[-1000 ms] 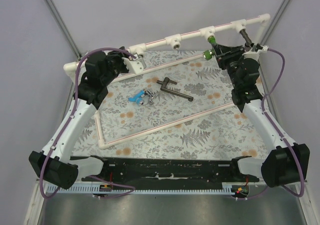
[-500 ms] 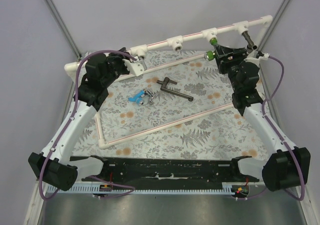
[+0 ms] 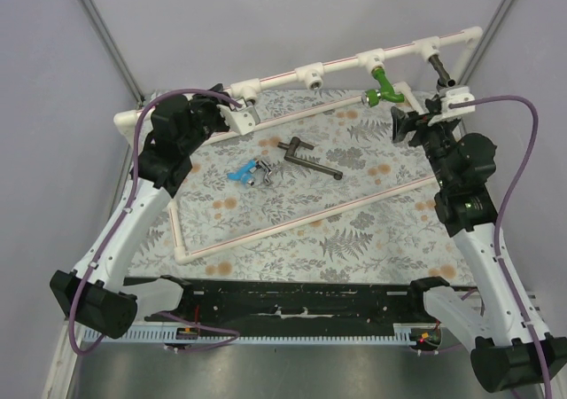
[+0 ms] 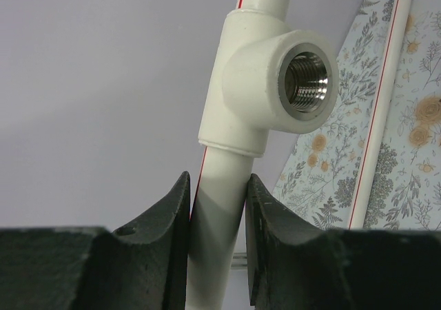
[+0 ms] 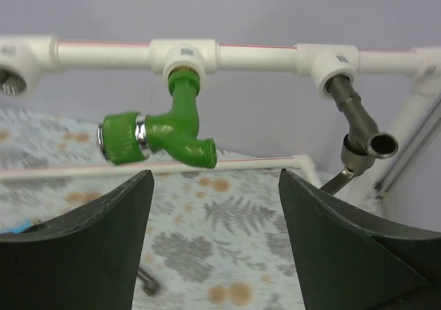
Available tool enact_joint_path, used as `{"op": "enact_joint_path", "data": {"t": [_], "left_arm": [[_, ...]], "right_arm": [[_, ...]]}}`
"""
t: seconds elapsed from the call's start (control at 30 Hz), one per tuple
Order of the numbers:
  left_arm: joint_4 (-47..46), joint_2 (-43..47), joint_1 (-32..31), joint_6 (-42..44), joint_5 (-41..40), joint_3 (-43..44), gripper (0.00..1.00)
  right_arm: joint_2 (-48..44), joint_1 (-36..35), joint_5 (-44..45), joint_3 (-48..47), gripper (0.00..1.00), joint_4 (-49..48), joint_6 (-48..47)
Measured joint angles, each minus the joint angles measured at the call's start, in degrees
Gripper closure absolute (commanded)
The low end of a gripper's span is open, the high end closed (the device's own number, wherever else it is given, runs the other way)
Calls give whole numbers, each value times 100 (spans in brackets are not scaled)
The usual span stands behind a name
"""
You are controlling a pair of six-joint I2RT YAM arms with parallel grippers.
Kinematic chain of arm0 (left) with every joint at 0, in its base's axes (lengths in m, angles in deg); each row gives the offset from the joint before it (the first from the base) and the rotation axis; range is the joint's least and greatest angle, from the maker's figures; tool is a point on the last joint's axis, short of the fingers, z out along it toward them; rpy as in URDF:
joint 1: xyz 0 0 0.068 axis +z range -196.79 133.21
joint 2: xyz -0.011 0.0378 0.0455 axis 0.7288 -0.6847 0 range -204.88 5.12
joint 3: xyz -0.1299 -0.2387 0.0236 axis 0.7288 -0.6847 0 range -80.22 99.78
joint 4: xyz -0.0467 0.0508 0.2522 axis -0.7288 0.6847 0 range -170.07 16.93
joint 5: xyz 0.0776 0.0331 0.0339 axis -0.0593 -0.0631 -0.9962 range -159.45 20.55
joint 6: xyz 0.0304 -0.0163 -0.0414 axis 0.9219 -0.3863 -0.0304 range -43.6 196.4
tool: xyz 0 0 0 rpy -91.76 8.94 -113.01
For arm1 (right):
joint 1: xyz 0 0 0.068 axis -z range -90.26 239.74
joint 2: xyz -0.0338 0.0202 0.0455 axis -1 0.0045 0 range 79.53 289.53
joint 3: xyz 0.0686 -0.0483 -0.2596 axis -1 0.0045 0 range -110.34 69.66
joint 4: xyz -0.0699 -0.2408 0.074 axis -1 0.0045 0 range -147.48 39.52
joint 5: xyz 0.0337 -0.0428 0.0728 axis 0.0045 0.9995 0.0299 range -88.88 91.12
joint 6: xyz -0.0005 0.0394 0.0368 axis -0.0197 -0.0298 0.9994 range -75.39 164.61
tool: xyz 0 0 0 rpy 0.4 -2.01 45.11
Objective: Install the water faucets
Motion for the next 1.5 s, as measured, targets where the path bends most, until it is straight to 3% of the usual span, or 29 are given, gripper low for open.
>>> {"op": "enact_joint_path", "data": {"t": [0.13,0.27,0.6,0.83,0.97,1.1,1.23,1.33,1.5], "left_arm": [[-4,0,0,0,0,-4,98],[-33,11,0,0,2,-26,98],[-46,17,0,0,4,-37,98],[-55,17,2,-4,4,-42,98],[-57,17,4,-7,2,-42,98],[-66,17,7,-9,-7,-46,98],[-98,17,22,-11,-26,-59,98],[-118,17,26,-15,-24,-68,98],[-170,22,28,-17,-24,-96,98]], "right_arm": [[-55,0,-660,-136,21,713,-2559],[-31,-2,-1047,-136,23,966,-4264],[638,-173,-1613,-310,24,490,-6463],[1209,-435,-1495,-378,36,245,-7381],[1419,-492,-1342,-396,50,-105,-7442],[1493,-490,-1182,-420,79,-302,-7138],[1497,-483,-1121,-422,100,-420,-6529],[1519,-470,-1021,-457,100,-476,-5626],[1521,-490,-334,-463,100,-721,-2251]]}}
